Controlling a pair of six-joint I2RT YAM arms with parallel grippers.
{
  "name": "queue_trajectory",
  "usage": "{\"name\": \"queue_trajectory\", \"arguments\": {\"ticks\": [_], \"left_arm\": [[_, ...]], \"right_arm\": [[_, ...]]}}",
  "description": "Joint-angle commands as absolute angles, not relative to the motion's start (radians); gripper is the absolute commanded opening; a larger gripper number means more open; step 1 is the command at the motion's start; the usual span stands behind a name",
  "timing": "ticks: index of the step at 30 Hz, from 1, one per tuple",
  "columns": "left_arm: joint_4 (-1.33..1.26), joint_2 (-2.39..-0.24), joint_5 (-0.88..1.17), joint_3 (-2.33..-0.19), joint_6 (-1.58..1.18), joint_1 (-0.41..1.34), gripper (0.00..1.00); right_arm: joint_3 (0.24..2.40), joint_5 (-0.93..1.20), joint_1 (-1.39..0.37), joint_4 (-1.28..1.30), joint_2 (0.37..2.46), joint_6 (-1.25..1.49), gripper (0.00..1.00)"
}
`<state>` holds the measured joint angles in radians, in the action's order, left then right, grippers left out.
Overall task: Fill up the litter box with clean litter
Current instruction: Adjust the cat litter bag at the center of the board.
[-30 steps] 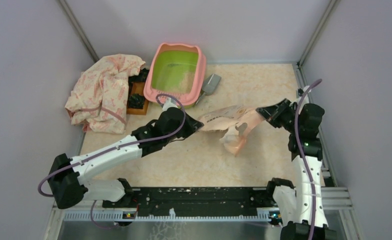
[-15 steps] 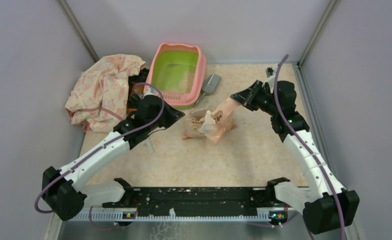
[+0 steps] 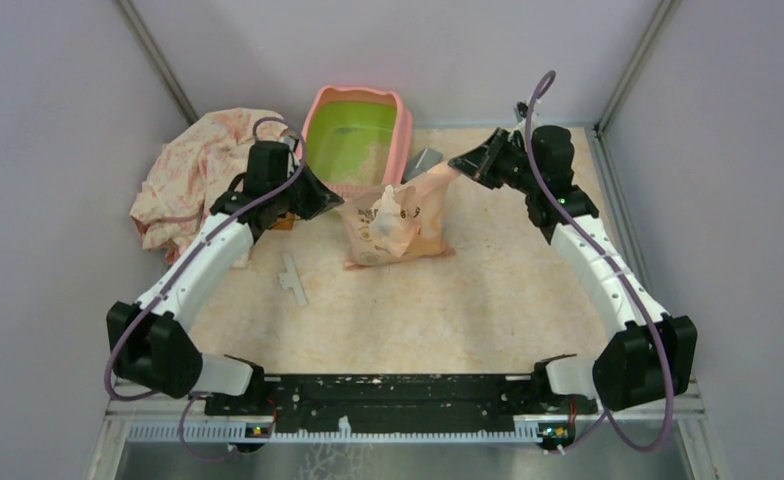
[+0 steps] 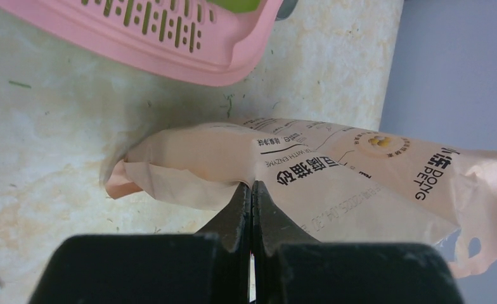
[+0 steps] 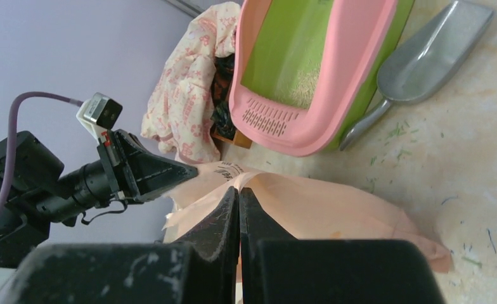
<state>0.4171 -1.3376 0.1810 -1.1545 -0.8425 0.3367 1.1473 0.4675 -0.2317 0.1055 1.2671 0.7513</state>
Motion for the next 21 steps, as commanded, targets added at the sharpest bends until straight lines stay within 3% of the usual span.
{"name": "queue_trajectory", "arguments": {"ticks": [1, 7, 14, 19, 21], "left_arm": [[0.413, -1.408, 0.223, -1.301, -0.730, 0.300, 0.00], [0.428, -1.470, 0.223, -1.372, -0.688, 0.272, 0.00], [0.489, -1.550, 0.229, -1.520, -0.621, 0.249, 0.00], [0.527, -1.598, 0.239, -1.599, -0.593, 0.244, 0.00], [0.522, -1.606, 0.240, -1.592, -0.589, 0.244, 0.00]], "right_arm": [[1.252, 0.524, -0.225, -0.023, 1.318, 0.708, 0.00], [1.335, 0.616, -0.225, 0.046, 1.353, 0.604, 0.00], [1.427, 0.538, -0.225, 0.199, 1.328, 0.463, 0.00], [1.436, 0.490, -0.224, 0.277, 1.250, 0.388, 0.10], [1.438, 0.493, -0.226, 0.318, 1.224, 0.350, 0.19]]}}
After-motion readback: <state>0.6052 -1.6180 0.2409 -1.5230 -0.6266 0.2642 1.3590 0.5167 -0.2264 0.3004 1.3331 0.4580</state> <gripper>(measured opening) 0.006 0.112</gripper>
